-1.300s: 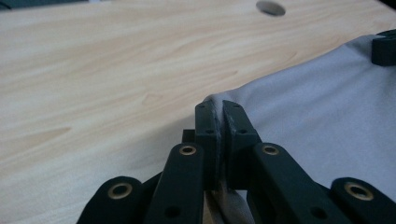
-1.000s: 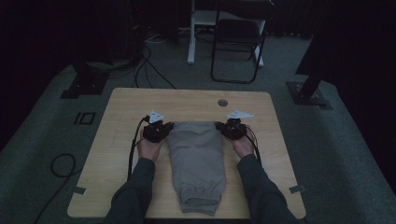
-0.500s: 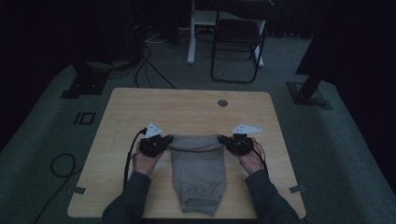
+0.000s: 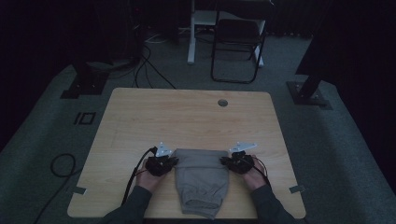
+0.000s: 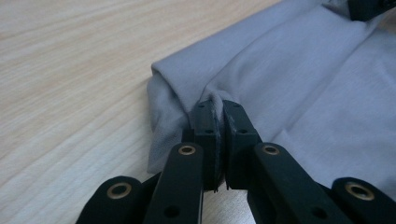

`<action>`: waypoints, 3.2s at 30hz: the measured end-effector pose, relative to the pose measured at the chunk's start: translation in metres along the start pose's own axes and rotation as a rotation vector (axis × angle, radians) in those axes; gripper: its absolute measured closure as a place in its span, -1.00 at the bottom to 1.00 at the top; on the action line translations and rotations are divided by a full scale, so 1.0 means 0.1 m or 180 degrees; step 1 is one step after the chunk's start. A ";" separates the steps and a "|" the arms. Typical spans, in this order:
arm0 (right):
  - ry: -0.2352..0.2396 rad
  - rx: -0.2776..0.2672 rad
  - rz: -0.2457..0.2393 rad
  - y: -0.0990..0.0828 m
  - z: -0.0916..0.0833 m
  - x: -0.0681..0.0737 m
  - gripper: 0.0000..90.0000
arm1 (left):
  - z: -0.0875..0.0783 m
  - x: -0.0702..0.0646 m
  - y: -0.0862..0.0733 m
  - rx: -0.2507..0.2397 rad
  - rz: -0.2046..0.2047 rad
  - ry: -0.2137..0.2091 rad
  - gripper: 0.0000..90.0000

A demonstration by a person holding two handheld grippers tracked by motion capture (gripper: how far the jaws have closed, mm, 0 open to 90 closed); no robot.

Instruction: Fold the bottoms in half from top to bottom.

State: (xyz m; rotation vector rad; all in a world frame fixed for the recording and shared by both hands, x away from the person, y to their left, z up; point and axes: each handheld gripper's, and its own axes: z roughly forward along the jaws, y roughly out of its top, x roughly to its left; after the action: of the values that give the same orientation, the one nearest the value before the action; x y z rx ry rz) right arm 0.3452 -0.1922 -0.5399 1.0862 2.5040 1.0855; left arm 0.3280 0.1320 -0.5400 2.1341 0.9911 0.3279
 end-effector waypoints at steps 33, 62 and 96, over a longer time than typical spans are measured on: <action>-0.0375 -0.0101 0.0136 0.55 0.54 -0.37 0.90 | 0.39 0.52 0.36 -0.0044 -0.0368 0.0611 0.91; -0.0534 -0.0792 0.0109 1.01 0.13 -0.51 0.90 | -0.07 0.65 0.91 -0.0847 -0.0557 0.0706 0.91; -0.0603 -0.0099 -0.0082 0.46 0.47 -0.36 0.90 | 0.32 0.29 0.32 -0.0068 -0.0287 0.0576 0.90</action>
State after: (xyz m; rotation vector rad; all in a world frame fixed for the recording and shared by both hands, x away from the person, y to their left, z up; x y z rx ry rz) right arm 0.4167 -0.1699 -0.5449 1.0906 2.3396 0.9628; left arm 0.3811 0.1236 -0.5411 2.0604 1.1772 0.4918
